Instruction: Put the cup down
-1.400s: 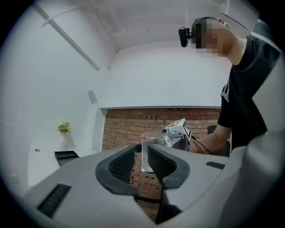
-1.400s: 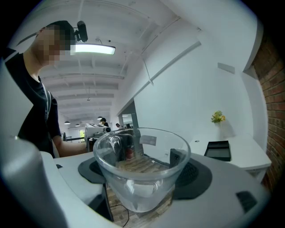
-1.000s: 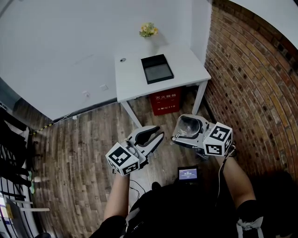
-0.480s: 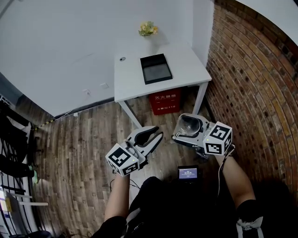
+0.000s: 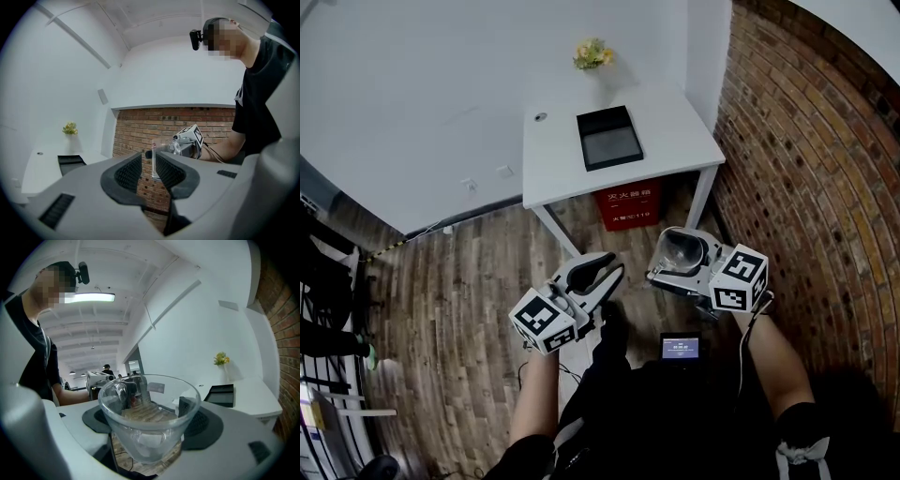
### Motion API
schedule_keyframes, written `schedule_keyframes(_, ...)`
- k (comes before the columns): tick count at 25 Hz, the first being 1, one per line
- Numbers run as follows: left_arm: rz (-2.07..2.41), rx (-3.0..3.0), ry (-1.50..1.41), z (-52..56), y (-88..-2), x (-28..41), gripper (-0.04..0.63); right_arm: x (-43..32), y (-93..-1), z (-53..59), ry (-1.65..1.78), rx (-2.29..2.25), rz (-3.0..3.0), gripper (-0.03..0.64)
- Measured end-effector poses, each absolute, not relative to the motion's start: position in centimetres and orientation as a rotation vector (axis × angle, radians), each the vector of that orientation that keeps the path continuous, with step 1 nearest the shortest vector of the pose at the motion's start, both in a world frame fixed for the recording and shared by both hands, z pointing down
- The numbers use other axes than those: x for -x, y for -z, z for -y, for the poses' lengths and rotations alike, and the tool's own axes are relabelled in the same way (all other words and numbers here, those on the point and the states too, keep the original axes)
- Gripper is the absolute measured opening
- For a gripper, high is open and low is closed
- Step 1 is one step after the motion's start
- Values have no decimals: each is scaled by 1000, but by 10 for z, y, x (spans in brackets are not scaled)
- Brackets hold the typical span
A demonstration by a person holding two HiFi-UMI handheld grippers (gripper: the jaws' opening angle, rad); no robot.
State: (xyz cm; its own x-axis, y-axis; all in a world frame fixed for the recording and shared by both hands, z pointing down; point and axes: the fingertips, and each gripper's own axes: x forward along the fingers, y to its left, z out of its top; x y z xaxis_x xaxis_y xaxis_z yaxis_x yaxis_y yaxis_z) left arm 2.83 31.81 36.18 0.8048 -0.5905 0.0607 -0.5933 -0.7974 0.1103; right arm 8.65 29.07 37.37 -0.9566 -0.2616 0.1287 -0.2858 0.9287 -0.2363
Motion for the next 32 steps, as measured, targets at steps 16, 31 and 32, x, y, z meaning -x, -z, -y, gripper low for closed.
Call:
schedule_keyframes(16, 837, -2890, -3, -186, -371, 9, 84, -56, -378, -170, -390, -553, 2958, 411)
schedule_keyframes(31, 727, -2924, -7, -43, -363, 77, 84, 7, -364, -31, -410, -690, 2944, 411)
schedule_keyframes(32, 725, -2925, -4, -37, -363, 81, 84, 10, -364, -25, -412, -698, 2944, 411)
